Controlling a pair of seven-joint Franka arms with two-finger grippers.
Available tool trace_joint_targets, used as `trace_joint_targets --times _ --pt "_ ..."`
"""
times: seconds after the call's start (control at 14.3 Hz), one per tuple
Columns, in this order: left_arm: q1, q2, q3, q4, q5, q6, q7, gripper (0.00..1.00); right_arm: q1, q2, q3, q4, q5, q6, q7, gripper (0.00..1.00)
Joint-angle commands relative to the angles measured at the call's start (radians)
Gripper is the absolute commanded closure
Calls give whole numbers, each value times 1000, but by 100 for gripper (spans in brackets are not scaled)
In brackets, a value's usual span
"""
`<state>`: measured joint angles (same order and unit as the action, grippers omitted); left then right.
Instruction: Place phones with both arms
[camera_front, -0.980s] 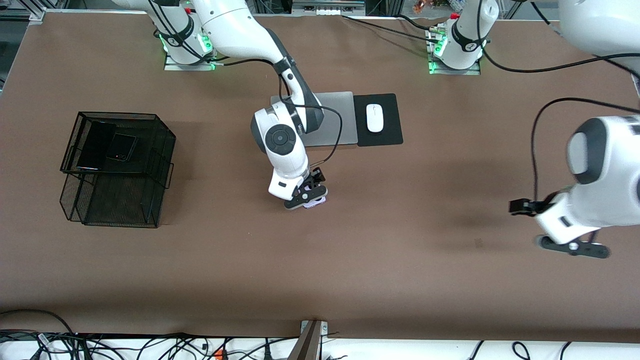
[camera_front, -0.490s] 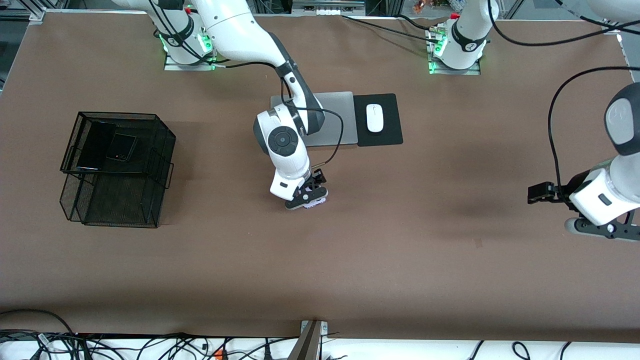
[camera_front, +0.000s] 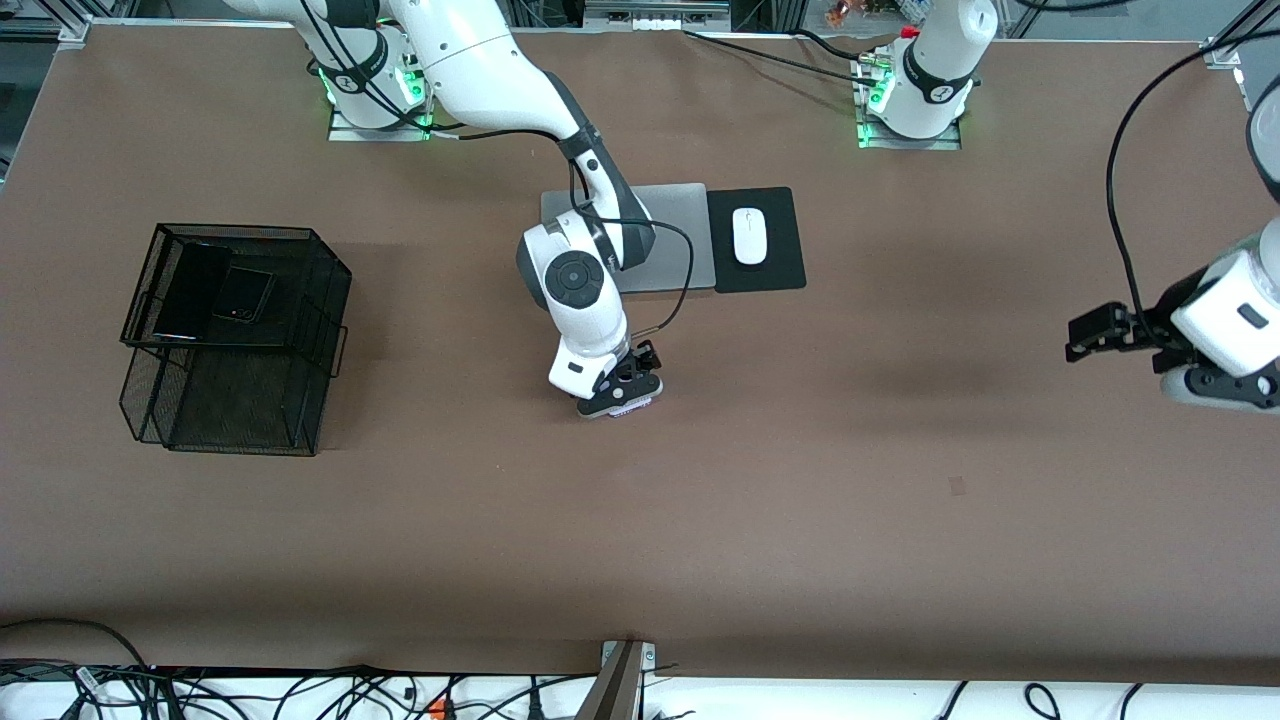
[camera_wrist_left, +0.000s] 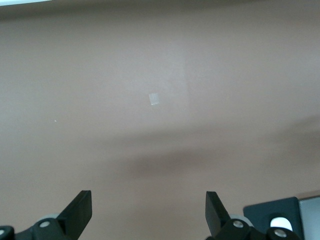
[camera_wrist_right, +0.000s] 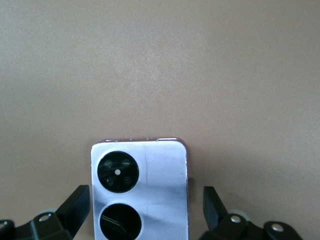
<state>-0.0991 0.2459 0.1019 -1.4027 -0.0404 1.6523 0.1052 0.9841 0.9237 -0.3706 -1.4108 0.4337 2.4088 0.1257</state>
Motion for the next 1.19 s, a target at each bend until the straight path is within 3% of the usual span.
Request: trace_joint_targets --times 0.0,0.42,0.7,1.12 --pt "-5 -124 -25 -114 -1 23 -13 0 -4 18 4 19 14 6 6 0" --pt "-7 -215 -40 -114 0 -12 -74 0 -4 30 4 19 13 21 14 0" --pt "-7 -205 -103 -104 23 -9 -176 0 -4 32 6 19 14 42 17 1" --pt "4 -195 -103 -104 8 -11 -185 0 -2 43 6 19 10 47 17 1"
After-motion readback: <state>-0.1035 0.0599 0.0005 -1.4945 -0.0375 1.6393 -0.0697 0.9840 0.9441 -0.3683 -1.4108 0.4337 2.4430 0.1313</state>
